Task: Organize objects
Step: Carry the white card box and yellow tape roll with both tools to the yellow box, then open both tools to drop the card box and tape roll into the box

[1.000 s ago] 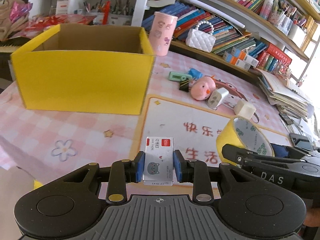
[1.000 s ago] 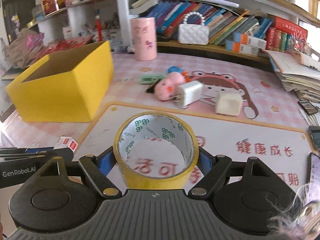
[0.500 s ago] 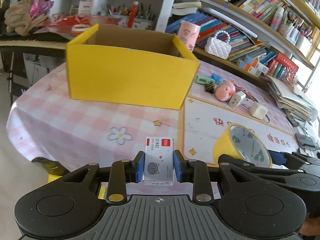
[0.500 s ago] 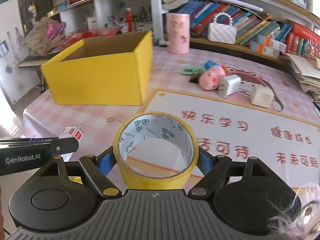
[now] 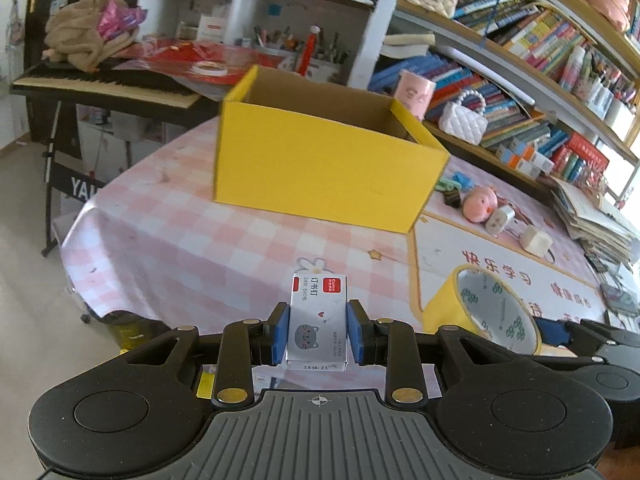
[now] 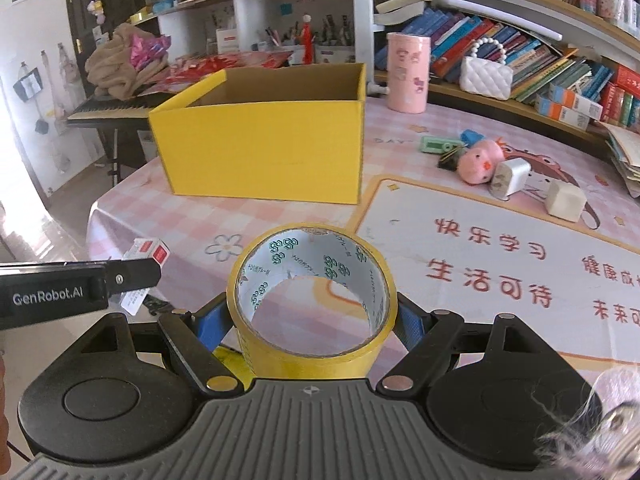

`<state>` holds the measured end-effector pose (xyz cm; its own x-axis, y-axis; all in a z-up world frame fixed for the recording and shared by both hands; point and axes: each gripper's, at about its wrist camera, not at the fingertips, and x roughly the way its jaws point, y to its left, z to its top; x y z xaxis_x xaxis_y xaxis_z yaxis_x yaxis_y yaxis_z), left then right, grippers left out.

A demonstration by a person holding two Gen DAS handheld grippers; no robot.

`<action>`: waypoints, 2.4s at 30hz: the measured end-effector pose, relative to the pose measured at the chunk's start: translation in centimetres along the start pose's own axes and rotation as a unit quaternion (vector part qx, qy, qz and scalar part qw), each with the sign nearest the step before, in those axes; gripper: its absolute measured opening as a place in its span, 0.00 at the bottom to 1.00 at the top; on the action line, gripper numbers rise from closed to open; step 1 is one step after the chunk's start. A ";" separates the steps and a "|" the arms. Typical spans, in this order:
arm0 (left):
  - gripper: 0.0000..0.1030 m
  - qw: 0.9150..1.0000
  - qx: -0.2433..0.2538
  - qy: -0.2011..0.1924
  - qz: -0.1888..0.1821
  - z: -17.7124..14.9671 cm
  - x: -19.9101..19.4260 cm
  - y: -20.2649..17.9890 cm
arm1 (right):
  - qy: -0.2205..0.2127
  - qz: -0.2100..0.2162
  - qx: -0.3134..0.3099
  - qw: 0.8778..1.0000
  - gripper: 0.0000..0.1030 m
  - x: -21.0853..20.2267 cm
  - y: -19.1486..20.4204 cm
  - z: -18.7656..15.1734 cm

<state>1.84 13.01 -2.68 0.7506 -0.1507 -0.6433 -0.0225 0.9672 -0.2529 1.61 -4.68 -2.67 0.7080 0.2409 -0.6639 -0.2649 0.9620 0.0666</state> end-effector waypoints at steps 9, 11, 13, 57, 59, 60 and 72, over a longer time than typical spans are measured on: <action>0.28 1.000 -0.011 -0.015 0.002 0.2 -1.1 1.9 | -0.004 0.007 -0.014 1.000 0.78 0.0 2.2 0.2; 0.28 1.000 -0.013 -0.019 0.002 0.3 -1.2 2.1 | -0.005 0.008 -0.018 1.000 0.78 0.0 2.5 0.3; 0.28 1.000 -0.015 -0.022 0.002 0.5 -1.3 2.4 | -0.005 0.008 -0.021 1.000 0.78 0.0 2.8 0.4; 0.28 0.994 0.052 -0.048 0.084 16.0 14.5 -0.9 | -0.043 0.021 -0.059 0.997 0.78 19.2 -1.6 22.0; 0.28 0.994 0.051 -0.045 0.085 16.0 14.8 -0.9 | -0.024 0.022 -0.062 0.998 0.78 20.3 -1.6 22.2; 0.28 0.994 0.050 -0.043 0.086 16.0 15.0 -0.9 | -0.013 0.023 -0.062 0.998 0.78 20.8 -1.5 22.3; 0.51 0.993 0.036 -0.071 0.089 15.6 14.6 -0.6 | -0.031 0.040 -0.047 0.998 0.95 20.5 -1.7 22.4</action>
<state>23.17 13.42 -0.65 0.8250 0.0487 -0.5630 -0.1191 0.9889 -0.0889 31.26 1.50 0.28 0.7208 0.3271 -0.6111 -0.3810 0.9235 0.0449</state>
